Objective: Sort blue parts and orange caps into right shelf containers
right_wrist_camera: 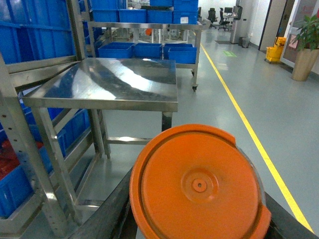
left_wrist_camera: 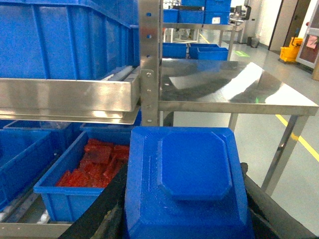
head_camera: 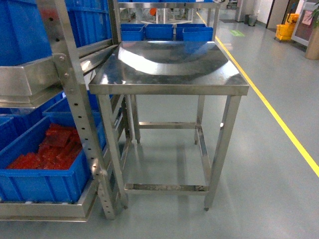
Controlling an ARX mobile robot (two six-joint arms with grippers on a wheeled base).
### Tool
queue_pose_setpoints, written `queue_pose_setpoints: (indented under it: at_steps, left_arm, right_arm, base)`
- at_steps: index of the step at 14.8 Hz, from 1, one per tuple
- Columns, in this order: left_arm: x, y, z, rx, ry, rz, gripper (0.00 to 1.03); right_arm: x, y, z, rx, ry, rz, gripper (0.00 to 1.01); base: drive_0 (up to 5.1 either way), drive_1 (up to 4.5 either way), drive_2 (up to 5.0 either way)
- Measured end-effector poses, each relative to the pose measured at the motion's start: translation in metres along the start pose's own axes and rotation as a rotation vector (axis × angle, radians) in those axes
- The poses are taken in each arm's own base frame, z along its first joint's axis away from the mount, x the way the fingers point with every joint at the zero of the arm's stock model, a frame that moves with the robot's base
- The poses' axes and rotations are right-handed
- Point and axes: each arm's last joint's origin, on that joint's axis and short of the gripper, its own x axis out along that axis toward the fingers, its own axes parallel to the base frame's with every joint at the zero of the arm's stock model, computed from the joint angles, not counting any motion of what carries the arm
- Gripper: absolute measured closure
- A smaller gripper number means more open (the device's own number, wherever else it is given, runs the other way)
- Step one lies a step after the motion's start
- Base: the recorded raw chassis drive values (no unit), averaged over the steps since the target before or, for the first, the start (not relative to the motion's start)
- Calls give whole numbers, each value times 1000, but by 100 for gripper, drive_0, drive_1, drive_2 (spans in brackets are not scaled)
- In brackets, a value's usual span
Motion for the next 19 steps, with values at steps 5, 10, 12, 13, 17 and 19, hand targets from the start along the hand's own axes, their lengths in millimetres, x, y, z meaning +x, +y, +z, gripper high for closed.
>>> queue_pose_setpoints:
  at_steps: [5, 10, 12, 13, 17, 19]
  left_arm:
    - [0, 0, 0, 0, 2, 1, 59]
    - [0, 0, 0, 0, -1, 0, 59]
    - [0, 0, 0, 0, 2, 0, 59]
    - [0, 0, 0, 0, 0, 0, 59]
    - [0, 0, 0, 0, 2, 2, 59]
    - [0, 0, 0, 0, 3, 0, 59]
  right_arm:
    - [0, 0, 0, 0, -1, 0, 56]
    - [0, 0, 0, 0, -3, 0, 56]
    - [0, 0, 0, 0, -1, 0, 56]
    - [0, 0, 0, 0, -2, 0, 56]
    - [0, 0, 0, 0, -2, 1, 57]
    - [0, 0, 0, 0, 0, 1, 57]
  base:
    - [-507, 239, 239]
    - [-507, 239, 239]
    - [-510, 236, 236]
    - [-512, 233, 233]
    - [-512, 233, 233]
    - [-512, 233, 233]
